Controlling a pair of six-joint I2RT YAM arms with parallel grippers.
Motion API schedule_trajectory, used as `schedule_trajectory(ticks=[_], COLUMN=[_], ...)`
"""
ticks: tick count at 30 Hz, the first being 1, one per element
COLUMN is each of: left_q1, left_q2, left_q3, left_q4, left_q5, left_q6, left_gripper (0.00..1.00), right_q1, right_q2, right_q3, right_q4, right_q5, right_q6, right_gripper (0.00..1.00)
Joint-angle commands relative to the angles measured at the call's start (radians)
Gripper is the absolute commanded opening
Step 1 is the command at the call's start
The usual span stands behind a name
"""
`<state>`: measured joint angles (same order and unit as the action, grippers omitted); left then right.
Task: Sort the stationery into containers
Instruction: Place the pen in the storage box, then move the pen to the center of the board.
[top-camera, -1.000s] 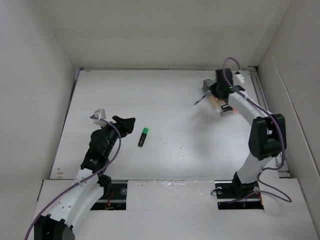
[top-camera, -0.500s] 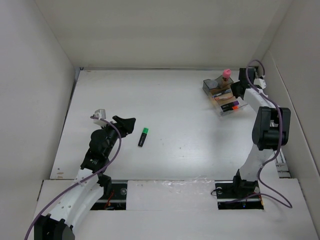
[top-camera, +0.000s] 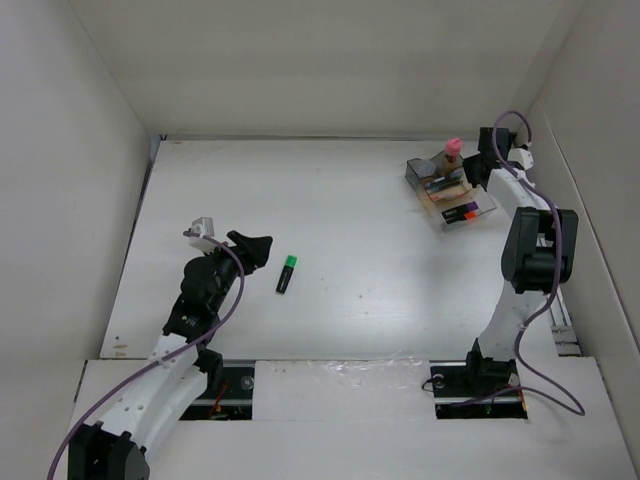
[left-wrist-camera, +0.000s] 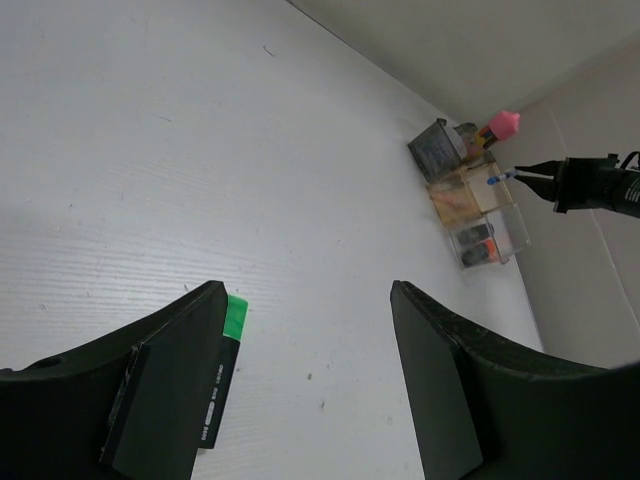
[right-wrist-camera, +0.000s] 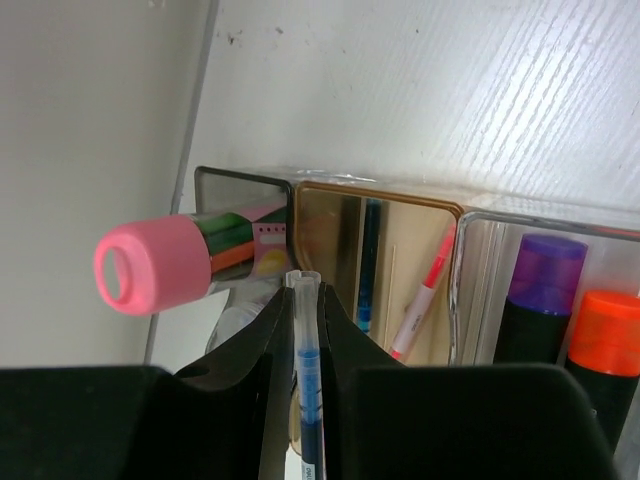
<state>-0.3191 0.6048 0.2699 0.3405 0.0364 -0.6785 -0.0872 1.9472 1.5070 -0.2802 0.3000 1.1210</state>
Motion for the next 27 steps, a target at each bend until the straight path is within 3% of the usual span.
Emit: schedule_trajectory(ticks=[1,10,13,18,27], left_q1=[-0.003,-0.003,-0.003,-0.003,-0.003], left_q2=[0.006,0.016,0.016,0.006,-0.005], left_q3=[0.008,0.008,0.008,0.008,0.008], left_q4=[0.041,0.066,0.054,0.054,0.041], left_q5=[0.002,0.002,0.002,0.002,0.002], left_q6=[-0.003,-0.003,-0.003,-0.003,-0.003], left_gripper=[0.64,0.64,0.64,0.64,0.64], right_q1=[-0.011,-0.011,-0.011,-0.011,0.039], right_q2=[0.022,0.033,0.033,-0.008,-0.151], right_q3=[0.044,0.044,0.044,0.036,-0.053], right_q4=[0.003,-0.008,-0.008,-0.019,0.041], right_q5=[0.036,0.036,0.002,0.002,-0.018], right_q6=[0.014,0.014,0.014,0.014,0.014], right_gripper=[0.03,0.14,0.26,0.37,0.41])
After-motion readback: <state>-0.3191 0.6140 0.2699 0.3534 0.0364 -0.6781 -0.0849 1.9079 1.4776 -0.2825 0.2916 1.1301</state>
